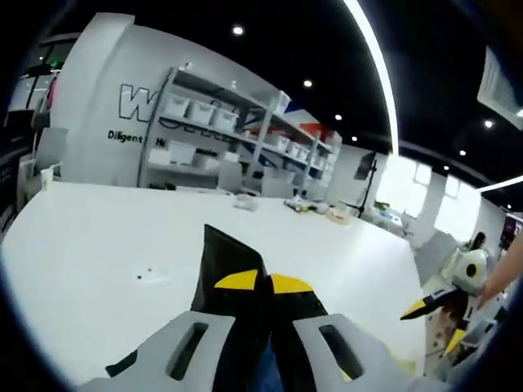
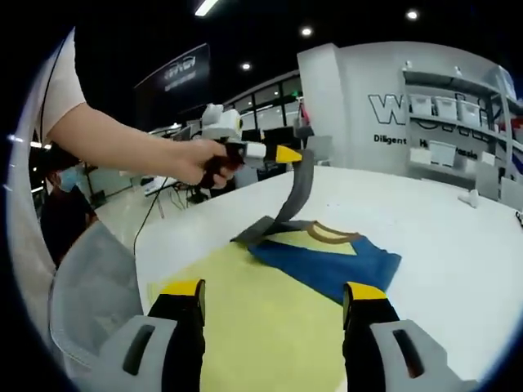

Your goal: Fold the garment on the visible template until the final outline fits inside the template.

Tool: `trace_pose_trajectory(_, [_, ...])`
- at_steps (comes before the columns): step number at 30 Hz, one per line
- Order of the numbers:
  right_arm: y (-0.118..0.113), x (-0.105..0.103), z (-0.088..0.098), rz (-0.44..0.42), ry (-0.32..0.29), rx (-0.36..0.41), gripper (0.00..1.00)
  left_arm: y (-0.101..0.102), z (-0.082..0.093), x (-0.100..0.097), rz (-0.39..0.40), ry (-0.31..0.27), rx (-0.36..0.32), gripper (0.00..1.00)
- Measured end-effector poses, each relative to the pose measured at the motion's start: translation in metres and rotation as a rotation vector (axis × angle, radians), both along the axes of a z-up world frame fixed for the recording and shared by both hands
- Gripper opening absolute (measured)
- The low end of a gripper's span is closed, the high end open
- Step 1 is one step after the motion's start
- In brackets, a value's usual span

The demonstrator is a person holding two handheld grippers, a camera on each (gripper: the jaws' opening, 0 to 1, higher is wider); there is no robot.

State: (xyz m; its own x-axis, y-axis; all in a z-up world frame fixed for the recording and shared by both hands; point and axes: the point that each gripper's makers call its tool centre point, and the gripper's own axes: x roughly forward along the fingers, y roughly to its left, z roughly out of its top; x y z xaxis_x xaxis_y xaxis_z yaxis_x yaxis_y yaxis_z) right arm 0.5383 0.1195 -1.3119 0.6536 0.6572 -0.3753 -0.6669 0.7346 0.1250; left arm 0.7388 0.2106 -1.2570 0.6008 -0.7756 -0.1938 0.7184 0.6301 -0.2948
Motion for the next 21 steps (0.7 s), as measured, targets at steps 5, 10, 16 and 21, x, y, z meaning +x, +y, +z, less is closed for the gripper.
trace_pose_trajectory(5, [-0.005, 0.001, -0.004, -0.002, 0.012, 0.001, 0.65, -0.032, -0.026, -0.009, -0.058, 0.023, 0.047, 0.02])
trace_pose_trajectory(10, [-0.01, 0.0, -0.009, -0.002, 0.026, -0.002, 0.65, -0.059, -0.056, -0.019, -0.124, 0.04, 0.116, 0.02])
trace_pose_trajectory(16, [-0.016, -0.001, -0.014, -0.001, 0.043, -0.011, 0.65, -0.086, -0.088, -0.033, -0.202, 0.04, 0.199, 0.02])
trace_pose_trajectory(21, [-0.02, 0.0, -0.018, -0.002, 0.053, -0.014, 0.65, -0.1, -0.089, -0.04, -0.215, 0.032, 0.201, 0.02])
